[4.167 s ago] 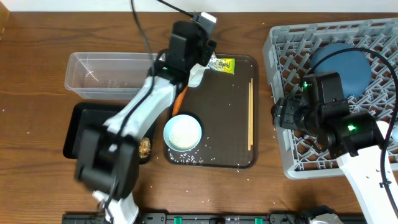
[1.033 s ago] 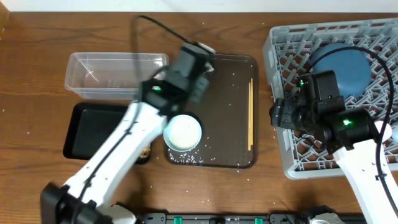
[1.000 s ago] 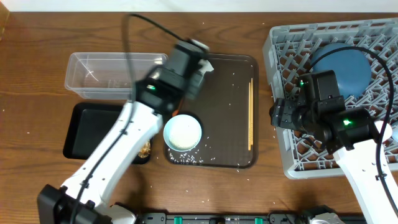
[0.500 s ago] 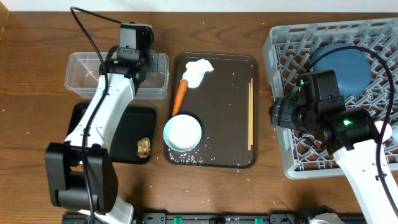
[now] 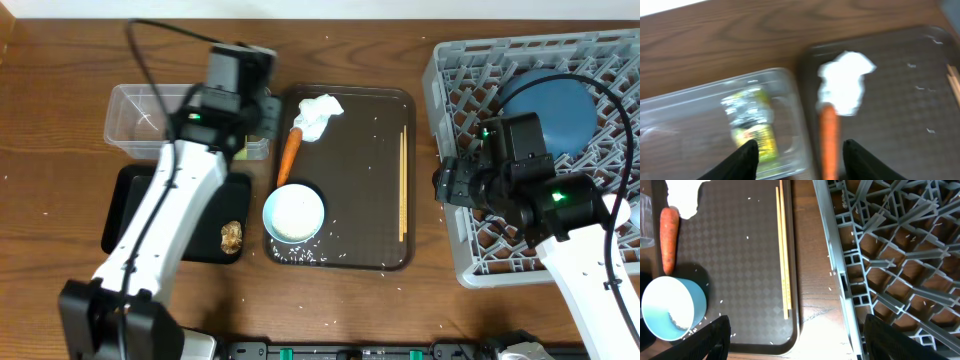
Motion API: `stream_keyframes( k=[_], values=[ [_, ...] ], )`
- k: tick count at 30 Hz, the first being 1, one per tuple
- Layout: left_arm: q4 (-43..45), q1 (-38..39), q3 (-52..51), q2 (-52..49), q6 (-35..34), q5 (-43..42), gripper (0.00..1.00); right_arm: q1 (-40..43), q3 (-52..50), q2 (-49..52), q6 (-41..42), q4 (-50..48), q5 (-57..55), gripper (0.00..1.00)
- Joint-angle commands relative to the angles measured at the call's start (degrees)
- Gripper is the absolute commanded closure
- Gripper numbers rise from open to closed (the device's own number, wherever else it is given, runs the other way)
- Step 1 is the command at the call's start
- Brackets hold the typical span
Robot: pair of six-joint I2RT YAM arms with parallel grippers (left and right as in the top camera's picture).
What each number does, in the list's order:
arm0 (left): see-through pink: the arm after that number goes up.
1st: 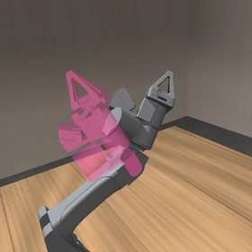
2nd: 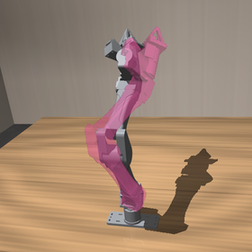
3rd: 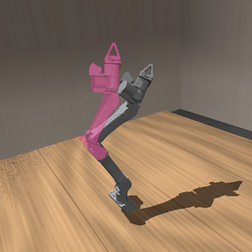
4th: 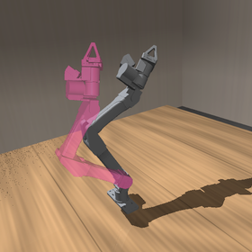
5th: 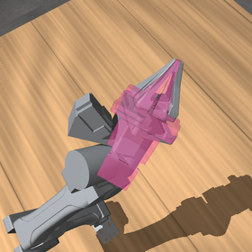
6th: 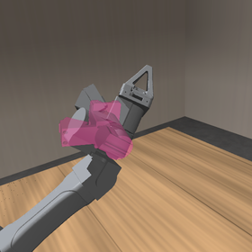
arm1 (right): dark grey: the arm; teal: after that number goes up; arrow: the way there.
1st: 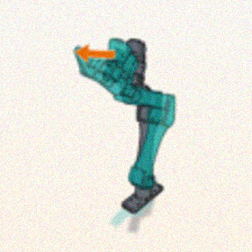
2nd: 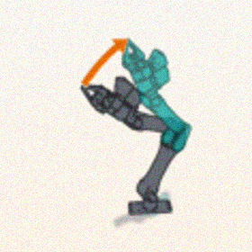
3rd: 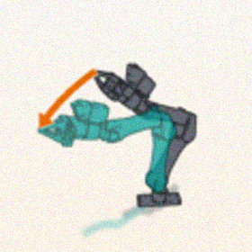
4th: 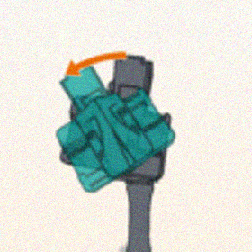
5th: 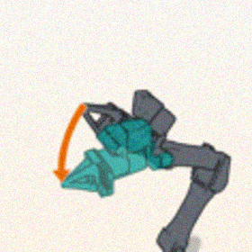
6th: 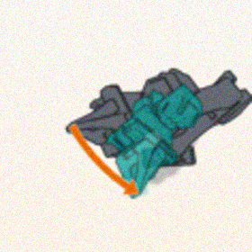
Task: Sort waste into correct bins and load items into the dishwasher rack
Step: 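Move the left gripper to the white tissue and grasp it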
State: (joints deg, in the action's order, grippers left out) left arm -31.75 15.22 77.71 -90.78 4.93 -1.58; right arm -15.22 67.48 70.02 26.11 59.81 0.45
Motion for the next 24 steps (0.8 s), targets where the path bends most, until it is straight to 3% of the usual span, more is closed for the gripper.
stream_keyframes(
  k=[1, 9, 14, 24],
  values=[
    [1.16, 3.96, -1.05, -4.46, 2.47, -2.27, 0.41, -0.72, 0.24, 0.17, 0.00, 0.22, 0.00, 0.21],
    [13.55, 7.74, -1.05, -17.20, 7.13, -2.27, 0.28, -0.72, 0.24, 0.17, 1.31, 0.42, 1.55, 0.21],
    [21.22, 7.56, -1.05, -24.28, 7.48, -1.44, 0.28, -0.72, 0.24, 0.17, 1.29, 0.50, 1.53, 0.20],
    [25.97, 7.74, -1.05, -30.69, 7.50, -1.44, 0.28, -0.72, 0.24, 0.17, 1.27, 0.92, 1.51, 0.20]
  ],
)
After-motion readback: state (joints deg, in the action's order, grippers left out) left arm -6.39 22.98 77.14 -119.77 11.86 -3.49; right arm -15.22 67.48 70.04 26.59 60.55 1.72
